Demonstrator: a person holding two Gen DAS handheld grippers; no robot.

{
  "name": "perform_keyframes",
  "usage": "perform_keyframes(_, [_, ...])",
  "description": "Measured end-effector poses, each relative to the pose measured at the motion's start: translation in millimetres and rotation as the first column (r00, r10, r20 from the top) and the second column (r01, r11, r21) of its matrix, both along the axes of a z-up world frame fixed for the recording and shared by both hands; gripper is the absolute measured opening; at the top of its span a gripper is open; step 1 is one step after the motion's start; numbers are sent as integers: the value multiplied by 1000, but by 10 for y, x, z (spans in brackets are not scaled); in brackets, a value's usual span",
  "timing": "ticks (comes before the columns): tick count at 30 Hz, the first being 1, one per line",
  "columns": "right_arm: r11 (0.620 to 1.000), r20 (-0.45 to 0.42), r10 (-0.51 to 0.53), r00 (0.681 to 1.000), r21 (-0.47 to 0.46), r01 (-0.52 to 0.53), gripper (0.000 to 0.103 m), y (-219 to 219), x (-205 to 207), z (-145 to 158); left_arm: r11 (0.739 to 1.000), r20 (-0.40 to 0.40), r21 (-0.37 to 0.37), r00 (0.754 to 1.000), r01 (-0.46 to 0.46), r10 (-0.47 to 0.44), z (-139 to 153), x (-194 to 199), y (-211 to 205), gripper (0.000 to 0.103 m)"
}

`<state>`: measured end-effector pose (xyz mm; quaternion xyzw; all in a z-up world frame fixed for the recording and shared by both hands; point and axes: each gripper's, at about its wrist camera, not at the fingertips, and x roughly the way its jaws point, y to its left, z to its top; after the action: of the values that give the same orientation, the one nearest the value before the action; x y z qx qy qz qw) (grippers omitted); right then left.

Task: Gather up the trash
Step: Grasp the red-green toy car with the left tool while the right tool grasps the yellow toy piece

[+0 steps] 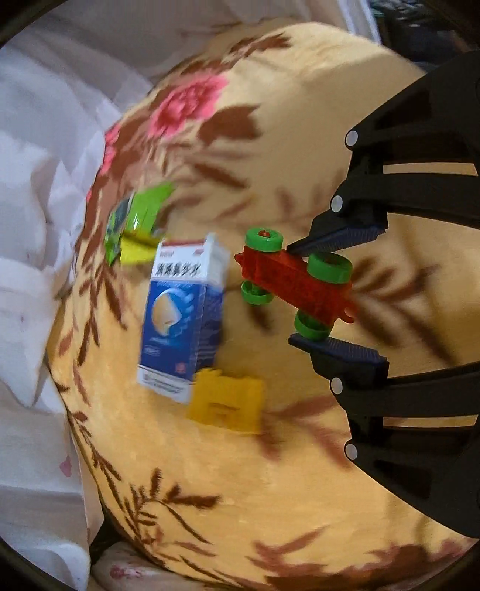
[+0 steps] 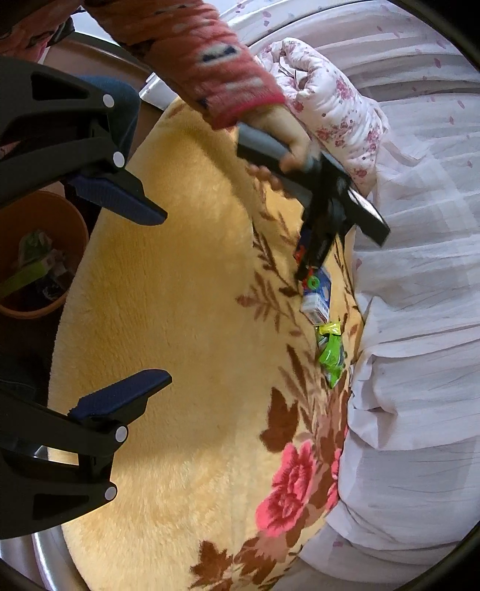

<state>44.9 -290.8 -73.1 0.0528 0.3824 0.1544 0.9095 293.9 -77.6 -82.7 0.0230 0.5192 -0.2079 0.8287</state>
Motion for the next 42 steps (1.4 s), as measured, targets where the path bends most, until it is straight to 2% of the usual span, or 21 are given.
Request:
perform_keyframes(6, [1000,20,21,1000,-4,-21,79,77,-18,92,998,33,-53,999,29,-27,120,-670,243,42])
perform_keyframes(11, [998,33,62,998,5,-62,79,230,134,176,996,82,-88,997,-6,13,218,-1251,600,42])
perform_keyframes(14, [995,45,99,994,19,-100,79,395,362,235,993,93,-108,994,-49,59,231,-1535,861,42])
perform_keyframes(19, [982,22,157,987,101,-158,79,793,1061,279,989,124,-96,984,-113,125,216,-1889,1225,42])
perform_keyframes(26, [974,-121,103,987,213,-75,79,1261,2301,106,980,160,-115,971,-160,177,223,-2067,1565,42])
perform_keyframes(32, [975,-256,-22,966,208,77,77,1504,3174,-193,971,161,-172,967,-167,195,231,-2068,1756,42])
perform_keyframes(34, [976,-291,-52,955,189,111,75,1536,3354,-290,969,162,-179,967,-167,197,225,-2059,1796,42])
perform_keyframes(37, [978,-340,-90,936,146,147,65,1614,3537,-444,966,164,-193,965,-173,205,224,-2055,1850,42])
perform_keyframes(39, [984,-334,-114,936,93,153,50,1667,3557,-479,964,168,-198,963,-177,211,235,-2071,1866,42])
perform_keyframes(42, [991,-298,-99,950,59,122,48,1686,3452,-421,963,169,-202,963,-176,211,232,-2094,1869,42])
